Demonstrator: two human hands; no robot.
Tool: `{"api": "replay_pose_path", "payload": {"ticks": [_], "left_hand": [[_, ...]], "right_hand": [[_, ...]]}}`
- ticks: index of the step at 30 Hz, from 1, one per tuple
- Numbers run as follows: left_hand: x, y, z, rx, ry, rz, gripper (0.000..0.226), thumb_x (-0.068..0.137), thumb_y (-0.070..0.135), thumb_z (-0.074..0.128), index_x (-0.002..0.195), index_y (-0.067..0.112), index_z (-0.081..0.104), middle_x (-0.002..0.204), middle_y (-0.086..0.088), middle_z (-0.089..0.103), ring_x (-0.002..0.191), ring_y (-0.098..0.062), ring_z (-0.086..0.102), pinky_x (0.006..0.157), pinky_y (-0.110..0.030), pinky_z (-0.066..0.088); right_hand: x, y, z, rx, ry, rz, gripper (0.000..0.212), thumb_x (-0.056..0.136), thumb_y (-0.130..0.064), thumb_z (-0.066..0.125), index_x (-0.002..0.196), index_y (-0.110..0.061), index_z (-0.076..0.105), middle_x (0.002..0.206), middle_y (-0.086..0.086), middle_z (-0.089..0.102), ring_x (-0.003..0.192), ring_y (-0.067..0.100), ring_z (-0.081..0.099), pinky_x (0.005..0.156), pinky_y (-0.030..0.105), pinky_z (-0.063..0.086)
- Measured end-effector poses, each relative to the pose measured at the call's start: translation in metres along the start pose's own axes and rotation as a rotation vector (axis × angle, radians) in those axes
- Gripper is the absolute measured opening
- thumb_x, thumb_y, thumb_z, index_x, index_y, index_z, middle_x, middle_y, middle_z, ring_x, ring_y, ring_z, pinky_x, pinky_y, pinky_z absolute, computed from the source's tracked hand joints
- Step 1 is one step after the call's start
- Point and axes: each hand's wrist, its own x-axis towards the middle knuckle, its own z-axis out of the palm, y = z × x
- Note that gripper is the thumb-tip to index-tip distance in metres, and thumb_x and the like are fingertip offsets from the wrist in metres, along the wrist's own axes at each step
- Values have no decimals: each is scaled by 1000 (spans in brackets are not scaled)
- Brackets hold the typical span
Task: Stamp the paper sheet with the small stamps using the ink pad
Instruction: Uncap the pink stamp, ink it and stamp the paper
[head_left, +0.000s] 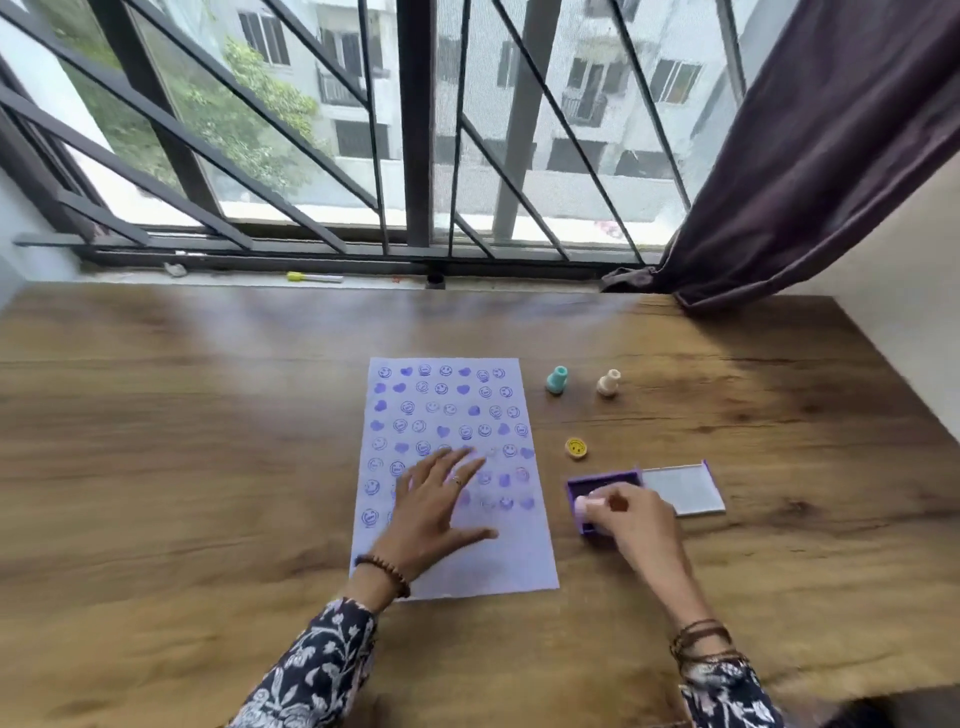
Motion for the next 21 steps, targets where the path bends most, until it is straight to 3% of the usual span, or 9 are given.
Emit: {"api": "replay_pose_path", "payload": {"ticks": [3, 5, 7, 9, 11, 14, 16, 21], "left_hand": [[-28, -54, -42, 44, 30, -54, 88, 62, 77, 42, 137, 32, 29, 152, 10, 22, 143, -16, 10, 113, -32, 11], [-38, -79, -59, 106, -5, -103, 96, 53, 81, 28, 137, 37, 27, 154, 12, 16, 143, -15, 7, 113, -38, 11], [-43, -94, -67, 96, -47, -79, 105, 45, 90, 24, 138, 41, 23, 152, 17, 5, 142, -11, -1, 113, -40, 7], [-45, -99, -68, 99, -101, -27, 112, 41, 96, 15, 139, 43, 17, 148, 19, -4, 141, -9, -5, 112, -40, 4], [-46, -103, -65, 133, -126, 15, 105, 46, 93, 22, 139, 45, 13, 151, 19, -3, 143, -10, -6, 113, -39, 0], [-47, -106, -61, 121, -117, 39, 90, 61, 81, 45, 138, 45, 16, 152, 20, 3, 143, -10, -5, 109, -36, -8], [-46, -109, -59, 144, -99, 60, 87, 65, 78, 48, 138, 46, 15, 150, 22, 1, 143, -12, -4, 107, -35, -10], [-45, -115, -54, 62, -46, 108, 87, 62, 77, 50, 138, 41, 24, 152, 15, 20, 141, -14, 0, 106, -37, -11]], "right_hand": [[-40, -10, 45, 419, -77, 129, 3, 72, -12, 74, 70, -12, 71, 64, 3, 67, 61, 15, 57, 61, 24, 46], [-58, -22, 79, 498, -42, 141, 1, 74, -9, 71, 73, -10, 72, 67, 3, 67, 63, 17, 59, 63, 27, 51], [-70, -34, 107, 352, 80, 61, 3, 79, -14, 67, 77, -12, 70, 80, 6, 69, 72, 19, 64, 70, 34, 54], [-79, -45, 125, 141, 206, -48, 6, 85, -18, 61, 85, -15, 66, 90, 2, 65, 75, 11, 60, 69, 30, 51], [-84, -51, 135, 18, 275, -160, 8, 89, -16, 56, 92, -13, 63, 94, 3, 59, 76, 12, 56, 70, 33, 51], [-88, -51, 146, -201, 295, -238, 13, 93, -16, 50, 100, -9, 59, 98, 8, 57, 85, 22, 58, 72, 38, 52], [-87, -52, 150, -294, 312, -238, 17, 95, -19, 46, 102, -9, 58, 100, 9, 56, 87, 25, 58, 70, 35, 49], [-83, -58, 154, -471, 288, -269, 21, 97, -22, 42, 107, -9, 56, 106, 6, 57, 94, 21, 58, 70, 29, 47]]}}
